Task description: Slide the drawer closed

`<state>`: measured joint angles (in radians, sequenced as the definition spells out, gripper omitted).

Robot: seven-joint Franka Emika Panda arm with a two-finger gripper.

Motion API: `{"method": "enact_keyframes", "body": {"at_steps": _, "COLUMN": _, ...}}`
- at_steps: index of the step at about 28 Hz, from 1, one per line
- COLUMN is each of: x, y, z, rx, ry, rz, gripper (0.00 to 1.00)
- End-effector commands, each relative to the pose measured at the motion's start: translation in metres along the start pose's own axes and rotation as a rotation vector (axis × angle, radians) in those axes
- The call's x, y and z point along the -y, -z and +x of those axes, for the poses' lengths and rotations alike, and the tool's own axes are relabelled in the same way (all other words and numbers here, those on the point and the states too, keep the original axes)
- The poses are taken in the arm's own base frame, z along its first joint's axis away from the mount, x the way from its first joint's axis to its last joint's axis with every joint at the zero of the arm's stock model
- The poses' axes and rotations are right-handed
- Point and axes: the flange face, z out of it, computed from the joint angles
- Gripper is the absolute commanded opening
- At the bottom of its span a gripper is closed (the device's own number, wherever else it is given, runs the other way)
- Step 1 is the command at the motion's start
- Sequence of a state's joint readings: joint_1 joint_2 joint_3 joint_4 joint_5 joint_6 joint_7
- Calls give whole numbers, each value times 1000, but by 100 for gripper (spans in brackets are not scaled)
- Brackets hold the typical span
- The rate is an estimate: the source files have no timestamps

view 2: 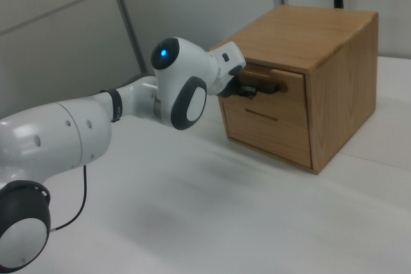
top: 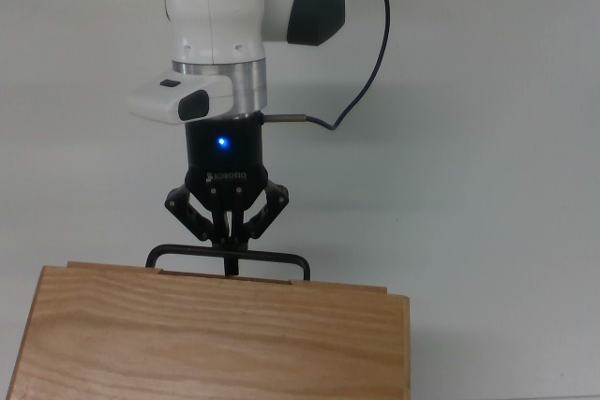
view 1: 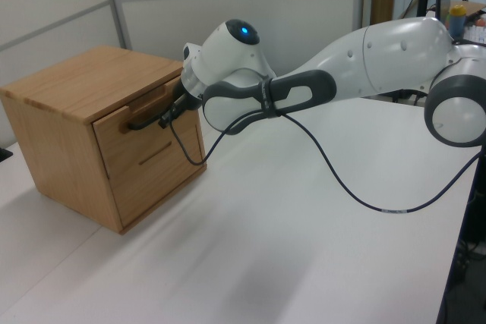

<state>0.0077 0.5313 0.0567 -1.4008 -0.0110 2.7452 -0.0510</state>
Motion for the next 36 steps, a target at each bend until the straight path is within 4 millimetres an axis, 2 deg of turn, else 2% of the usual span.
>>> {"method": "enact_keyframes", "body": {"at_steps": 1, "x": 1, "y": -3, "z": 1, "rx": -61, "ry": 5, "rz": -9, "gripper": 0}}
{"method": "enact_keyframes", "body": {"at_steps": 11, "x": 1, "y": -6, "z": 1, "rx": -55, "ry": -4, "rz": -6, "gripper": 0}}
{"method": "enact_keyframes", "body": {"at_steps": 17, "x": 2, "y": 8, "z": 7, "rx": -26, "ry": -4, "rz": -5, "gripper": 0}}
{"method": "enact_keyframes", "body": {"at_steps": 22, "x": 3, "y": 37, "z": 15, "rx": 117, "ry": -1, "rz": 1, "gripper": 0}}
{"method": "enact_keyframes", "body": {"at_steps": 23, "x": 6, "y": 50, "z": 17, "rx": 165, "ry": 0, "rz": 6, "gripper": 0}}
{"method": "enact_keyframes", "body": {"at_steps": 27, "x": 9, "y": 77, "z": 17, "rx": 279, "ry": 3, "rz": 12, "gripper": 0}}
{"method": "enact_keyframes", "body": {"at_steps": 28, "x": 11, "y": 91, "z": 17, "rx": 337, "ry": 2, "rz": 15, "gripper": 0}}
{"method": "enact_keyframes", "body": {"at_steps": 32, "x": 15, "y": 126, "z": 14, "rx": 454, "ry": 7, "rz": 21, "gripper": 0}}
{"method": "enact_keyframes", "body": {"at_steps": 33, "x": 21, "y": 142, "z": 10, "rx": 519, "ry": 16, "rz": 27, "gripper": 0}}
{"method": "enact_keyframes", "body": {"at_steps": 36, "x": 31, "y": 166, "z": 5, "rx": 624, "ry": 32, "rz": 35, "gripper": 2}}
